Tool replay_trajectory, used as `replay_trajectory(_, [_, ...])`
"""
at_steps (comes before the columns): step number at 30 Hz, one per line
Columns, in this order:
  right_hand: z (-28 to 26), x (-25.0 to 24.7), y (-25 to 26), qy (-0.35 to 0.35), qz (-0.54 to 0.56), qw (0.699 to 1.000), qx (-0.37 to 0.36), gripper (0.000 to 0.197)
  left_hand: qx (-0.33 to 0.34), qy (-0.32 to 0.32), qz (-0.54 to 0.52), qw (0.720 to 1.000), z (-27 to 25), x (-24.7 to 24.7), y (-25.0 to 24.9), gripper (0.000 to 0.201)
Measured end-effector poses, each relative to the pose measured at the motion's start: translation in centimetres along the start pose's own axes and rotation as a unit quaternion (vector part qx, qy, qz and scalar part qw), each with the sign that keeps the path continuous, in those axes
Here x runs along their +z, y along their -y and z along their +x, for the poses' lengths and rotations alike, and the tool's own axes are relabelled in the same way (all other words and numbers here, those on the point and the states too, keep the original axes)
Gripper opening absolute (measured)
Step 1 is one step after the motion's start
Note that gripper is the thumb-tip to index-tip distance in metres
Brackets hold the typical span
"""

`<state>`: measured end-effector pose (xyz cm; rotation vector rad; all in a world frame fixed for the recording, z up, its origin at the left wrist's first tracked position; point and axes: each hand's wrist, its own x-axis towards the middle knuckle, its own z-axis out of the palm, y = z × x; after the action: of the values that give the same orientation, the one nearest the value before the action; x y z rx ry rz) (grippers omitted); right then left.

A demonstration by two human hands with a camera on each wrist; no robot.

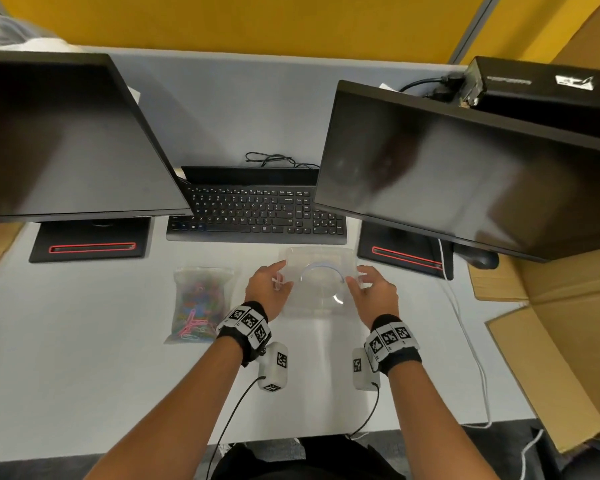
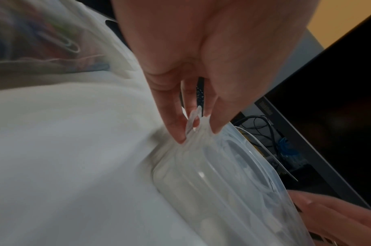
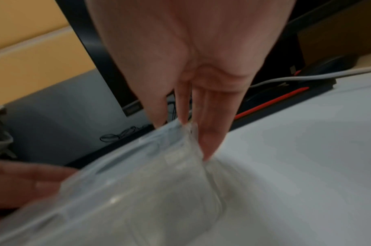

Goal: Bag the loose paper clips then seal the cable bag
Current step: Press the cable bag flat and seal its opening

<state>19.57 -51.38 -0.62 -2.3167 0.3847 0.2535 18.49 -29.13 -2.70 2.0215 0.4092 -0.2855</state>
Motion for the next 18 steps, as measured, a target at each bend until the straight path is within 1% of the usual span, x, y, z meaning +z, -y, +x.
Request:
replay_trajectory(2, [-0.2, -0.1, -0.2, 0.037, -0.026, 0.999, -0.023, 0.041, 0.003, -0.012, -0.005, 1.000, -0.2, -0.1, 0.2, 0.044])
replay_trajectory(3, [-0.3, -0.2, -0.4, 0.042, -0.039, 0.998, -0.024, 0.043, 0.003, -0.015, -0.006, 1.000, -0.4, -0.1, 0.3, 0.043])
replay_trajectory(5, [-0.1, -0.3, -0.9, 0.041, -0.027, 0.999, 0.004, 0.044, 0.007, -0.017, -0.012, 1.000, -0.5, -0.1, 0.4, 0.041])
replay_trajectory(8, [0.4, -0.4, -1.2, 0.045, 0.046, 0.996, 0.061, 0.038, 0.010, -0.006, -0.026, 1.000, -0.3, -0.1, 0.1, 0.042])
replay_trajectory(9, [0.5, -0.4, -1.2, 0.041, 0.052, 0.995, 0.069, 0.035, 0.005, -0.001, -0.022, 1.000, -0.2, -0.2, -0.1, 0.042])
replay_trajectory(12, [0.6, 0.0, -0.8, 0.005, 0.015, 0.997, 0.069, 0.025, -0.022, 0.005, -0.003, 1.000, -0.1, -0.2, -0.4, 0.042])
replay_trajectory(14, [0.5, -0.1, -0.5, 0.001, -0.004, 0.997, 0.077, 0.020, -0.039, 0.003, 0.010, 0.999, -0.2, -0.2, -0.5, 0.042])
replay_trajectory(16, [0.5, -0.4, -0.5, 0.003, -0.006, 0.997, 0.082, 0.020, -0.050, 0.000, -0.004, 0.999, -0.2, -0.2, -0.5, 0.044])
replay_trajectory(18, [0.3, -0.7, -0.8, -0.004, 0.018, 0.996, 0.090, 0.028, -0.067, -0.011, -0.032, 0.997, -0.1, -0.3, -0.4, 0.049])
